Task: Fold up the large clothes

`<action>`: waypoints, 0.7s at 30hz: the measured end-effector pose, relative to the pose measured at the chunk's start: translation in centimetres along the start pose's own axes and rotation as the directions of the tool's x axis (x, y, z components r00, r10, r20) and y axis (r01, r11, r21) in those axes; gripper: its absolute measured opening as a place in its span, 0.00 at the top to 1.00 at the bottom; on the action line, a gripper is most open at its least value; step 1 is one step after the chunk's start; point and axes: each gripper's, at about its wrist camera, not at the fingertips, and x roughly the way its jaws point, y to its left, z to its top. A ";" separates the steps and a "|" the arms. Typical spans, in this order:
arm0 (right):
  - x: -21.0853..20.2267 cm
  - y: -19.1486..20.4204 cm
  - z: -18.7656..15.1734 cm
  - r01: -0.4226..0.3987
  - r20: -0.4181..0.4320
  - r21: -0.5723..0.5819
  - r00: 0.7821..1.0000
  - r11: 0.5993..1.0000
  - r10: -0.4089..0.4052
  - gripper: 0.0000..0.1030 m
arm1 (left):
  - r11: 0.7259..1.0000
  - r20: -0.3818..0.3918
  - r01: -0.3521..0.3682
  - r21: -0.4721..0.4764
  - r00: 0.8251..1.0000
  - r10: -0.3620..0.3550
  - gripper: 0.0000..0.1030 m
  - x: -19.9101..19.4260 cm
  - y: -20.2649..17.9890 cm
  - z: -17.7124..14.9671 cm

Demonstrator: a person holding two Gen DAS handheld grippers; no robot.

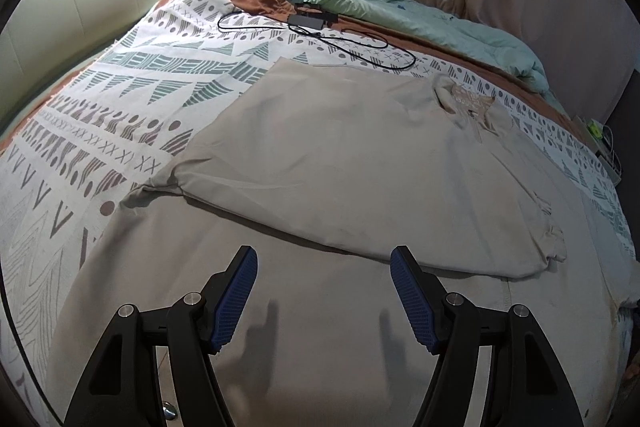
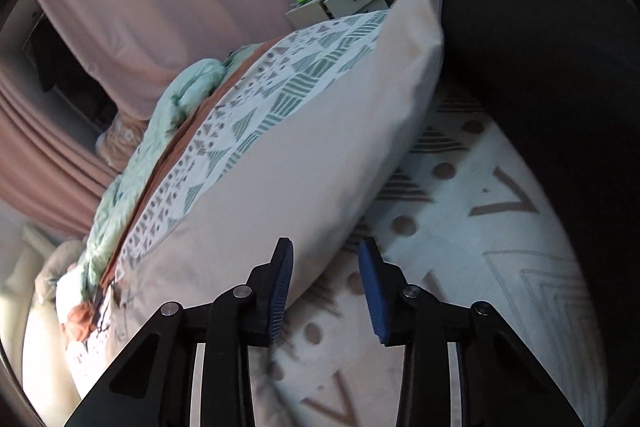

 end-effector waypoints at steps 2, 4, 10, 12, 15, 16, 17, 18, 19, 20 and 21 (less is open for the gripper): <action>0.4 -0.9 0.4 -0.007 0.002 0.016 1.000 1.000 0.007 0.66 | 1.000 -0.002 -0.007 0.009 1.000 0.007 0.32 0.2 -0.1 -0.1; 0.8 -1.5 0.8 -0.017 0.008 0.026 1.000 1.000 0.017 0.66 | 1.000 -0.004 -0.017 0.018 1.000 0.017 0.32 0.4 -0.1 -0.1; 2.4 -2.6 1.5 -0.052 0.031 0.047 0.998 0.998 0.051 0.71 | 0.999 -0.019 -0.033 0.028 0.999 0.034 0.32 1.1 0.1 -0.2; 2.5 -2.5 1.6 -0.056 0.037 0.035 0.998 0.998 0.055 0.87 | 0.999 -0.017 -0.033 0.031 0.999 0.033 0.32 1.1 0.1 -0.2; 1.6 -1.8 1.7 -0.094 0.073 0.027 0.993 0.995 0.091 0.94 | 0.999 -0.010 -0.032 0.037 0.999 0.033 0.32 0.9 0.1 -0.1; 1.1 -1.3 1.7 -0.095 0.086 0.013 0.992 0.995 0.093 0.94 | 0.999 -0.007 -0.031 0.037 0.999 0.032 0.32 0.8 0.2 -0.1; 0.5 -0.7 1.7 -0.097 0.099 -0.004 0.990 0.995 0.097 0.94 | 0.999 -0.005 -0.029 0.035 1.000 0.029 0.32 0.7 0.2 0.0; -0.2 0.0 1.7 -0.102 0.110 -0.021 0.988 0.995 0.104 0.94 | 0.999 -0.002 -0.025 0.031 1.000 0.025 0.32 0.5 0.3 0.0; -0.7 0.7 1.8 -0.106 0.124 -0.031 0.986 0.994 0.109 0.95 | 0.999 -0.001 -0.020 0.026 1.000 0.020 0.32 0.4 0.4 0.1; -1.3 1.4 1.8 -0.113 0.129 -0.043 0.985 0.993 0.117 0.95 | 1.000 0.001 -0.015 0.022 1.000 0.015 0.32 0.3 0.5 0.1; -2.0 2.1 1.7 -0.120 0.135 -0.052 0.983 0.991 0.126 0.95 | 1.000 0.003 -0.009 0.018 1.000 0.009 0.32 0.1 0.5 0.2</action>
